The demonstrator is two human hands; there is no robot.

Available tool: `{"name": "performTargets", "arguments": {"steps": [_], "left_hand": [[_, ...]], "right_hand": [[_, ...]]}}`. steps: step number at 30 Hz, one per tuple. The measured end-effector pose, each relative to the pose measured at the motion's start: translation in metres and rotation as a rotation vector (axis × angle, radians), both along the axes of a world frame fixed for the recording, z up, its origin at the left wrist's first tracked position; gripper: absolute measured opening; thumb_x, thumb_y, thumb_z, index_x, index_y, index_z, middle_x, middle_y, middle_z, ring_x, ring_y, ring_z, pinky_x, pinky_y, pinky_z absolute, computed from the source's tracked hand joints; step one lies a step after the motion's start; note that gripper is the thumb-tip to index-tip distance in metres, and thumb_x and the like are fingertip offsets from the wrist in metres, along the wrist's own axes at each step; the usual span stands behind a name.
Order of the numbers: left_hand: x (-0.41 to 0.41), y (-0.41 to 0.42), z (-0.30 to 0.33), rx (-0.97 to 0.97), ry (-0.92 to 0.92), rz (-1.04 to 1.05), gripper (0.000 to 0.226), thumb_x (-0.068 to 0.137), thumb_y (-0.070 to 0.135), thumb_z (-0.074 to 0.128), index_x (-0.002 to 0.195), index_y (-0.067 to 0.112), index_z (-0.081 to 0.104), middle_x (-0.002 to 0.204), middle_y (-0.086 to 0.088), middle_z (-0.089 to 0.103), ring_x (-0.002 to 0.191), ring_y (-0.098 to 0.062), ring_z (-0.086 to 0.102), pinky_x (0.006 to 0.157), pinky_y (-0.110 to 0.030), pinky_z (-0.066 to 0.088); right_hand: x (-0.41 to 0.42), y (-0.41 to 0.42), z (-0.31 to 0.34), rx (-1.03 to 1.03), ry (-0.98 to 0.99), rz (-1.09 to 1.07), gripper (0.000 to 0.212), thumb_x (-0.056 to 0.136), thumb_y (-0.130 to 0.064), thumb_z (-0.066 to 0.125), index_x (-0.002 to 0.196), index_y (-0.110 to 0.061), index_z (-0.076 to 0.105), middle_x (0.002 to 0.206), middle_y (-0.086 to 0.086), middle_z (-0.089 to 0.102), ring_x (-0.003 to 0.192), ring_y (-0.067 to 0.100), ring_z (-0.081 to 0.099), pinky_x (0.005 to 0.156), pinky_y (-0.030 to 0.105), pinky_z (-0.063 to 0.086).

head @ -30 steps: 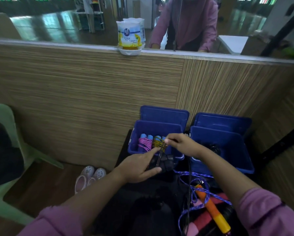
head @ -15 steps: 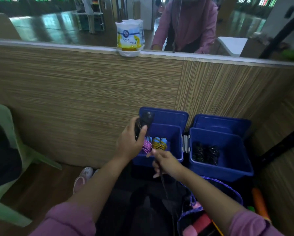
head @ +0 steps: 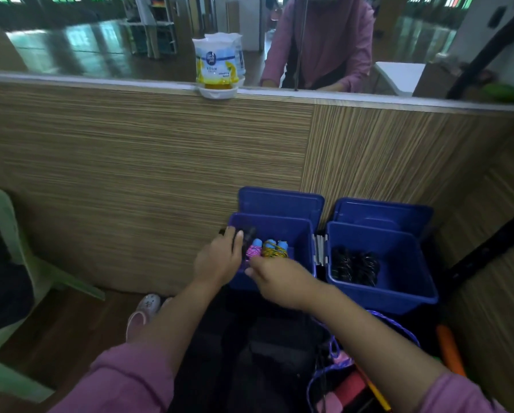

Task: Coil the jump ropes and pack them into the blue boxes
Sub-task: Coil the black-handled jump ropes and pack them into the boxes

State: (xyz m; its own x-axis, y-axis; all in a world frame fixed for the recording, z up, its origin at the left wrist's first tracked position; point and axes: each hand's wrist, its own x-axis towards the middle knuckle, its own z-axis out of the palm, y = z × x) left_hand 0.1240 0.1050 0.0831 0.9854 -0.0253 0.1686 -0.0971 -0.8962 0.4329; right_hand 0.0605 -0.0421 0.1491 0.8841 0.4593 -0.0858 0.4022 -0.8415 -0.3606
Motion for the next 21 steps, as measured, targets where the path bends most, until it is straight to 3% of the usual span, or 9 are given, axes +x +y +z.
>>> {"name": "performTargets", "arguments": {"steps": [4, 7, 9, 11, 15, 18, 21], "left_hand": [[-0.021, 0.004, -0.004, 0.103, 0.050, -0.376, 0.044, 0.103, 0.038, 0.023, 0.137, 0.024, 0.046, 0.119, -0.008, 0.063, 0.104, -0.033, 0.061, 0.084, -0.042, 0.048], [-0.037, 0.002, -0.004, 0.083, 0.050, -0.573, 0.064, 0.094, 0.051, 0.010, 0.141, 0.023, 0.043, 0.120, -0.007, 0.064, 0.100, -0.031, 0.063, 0.081, -0.043, 0.049], [-0.043, 0.000, -0.001, 0.054, 0.029, -0.581, 0.071, 0.090, 0.054, 0.008, 0.146, 0.019, 0.035, 0.121, -0.008, 0.064, 0.099, -0.029, 0.063, 0.081, -0.041, 0.049], [-0.047, -0.001, 0.004, 0.053, 0.043, -0.585, 0.074, 0.090, 0.057, 0.012, 0.149, 0.016, 0.026, 0.108, -0.010, 0.068, 0.092, -0.027, 0.064, 0.076, -0.037, 0.047], [-0.052, 0.001, 0.011, 0.092, 0.093, -0.650, 0.093, 0.081, 0.078, 0.026, 0.151, 0.016, 0.016, 0.092, -0.006, 0.069, 0.085, -0.021, 0.064, 0.073, -0.033, 0.049], [-0.056, 0.001, 0.013, 0.003, 0.027, -0.685, 0.084, 0.085, 0.070, 0.035, 0.150, 0.020, 0.020, 0.111, -0.004, 0.068, 0.095, -0.020, 0.065, 0.079, -0.034, 0.050], [-0.052, 0.001, 0.020, -0.119, -0.066, -0.699, 0.069, 0.090, 0.058, 0.040, 0.149, 0.027, 0.022, 0.123, 0.000, 0.064, 0.101, -0.018, 0.065, 0.083, -0.035, 0.052]], "right_hand": [[0.028, -0.031, 0.005, 0.114, 0.121, 0.076, 0.017, 0.100, -0.025, 0.041, 0.095, -0.018, 0.055, 0.087, 0.001, 0.054, 0.087, 0.025, 0.053, 0.075, 0.036, 0.041], [0.043, -0.052, -0.002, 0.181, 0.198, 0.120, 0.021, 0.100, -0.022, 0.045, 0.088, -0.010, 0.057, 0.086, 0.003, 0.055, 0.083, 0.020, 0.053, 0.081, 0.035, 0.044], [0.046, -0.062, -0.005, 0.245, 0.248, 0.127, 0.021, 0.099, -0.023, 0.047, 0.089, -0.011, 0.060, 0.087, -0.004, 0.053, 0.082, 0.012, 0.052, 0.080, 0.025, 0.042], [0.047, -0.066, -0.008, 0.318, 0.283, 0.132, 0.015, 0.098, -0.024, 0.050, 0.089, -0.018, 0.060, 0.086, -0.009, 0.050, 0.081, 0.004, 0.051, 0.079, 0.018, 0.041], [0.047, -0.070, -0.015, 0.485, 0.386, 0.084, 0.008, 0.092, -0.021, 0.061, 0.084, -0.019, 0.061, 0.075, -0.006, 0.052, 0.070, 0.007, 0.049, 0.069, 0.021, 0.041], [0.046, -0.073, -0.017, 0.649, 0.449, 0.009, 0.013, 0.087, -0.018, 0.066, 0.089, -0.005, 0.066, 0.075, 0.005, 0.059, 0.072, 0.015, 0.052, 0.070, 0.025, 0.042], [0.043, -0.072, -0.021, 0.852, 0.470, -0.106, 0.014, 0.089, -0.012, 0.061, 0.096, -0.003, 0.070, 0.079, -0.008, 0.072, 0.076, 0.003, 0.064, 0.073, 0.016, 0.048]]}}
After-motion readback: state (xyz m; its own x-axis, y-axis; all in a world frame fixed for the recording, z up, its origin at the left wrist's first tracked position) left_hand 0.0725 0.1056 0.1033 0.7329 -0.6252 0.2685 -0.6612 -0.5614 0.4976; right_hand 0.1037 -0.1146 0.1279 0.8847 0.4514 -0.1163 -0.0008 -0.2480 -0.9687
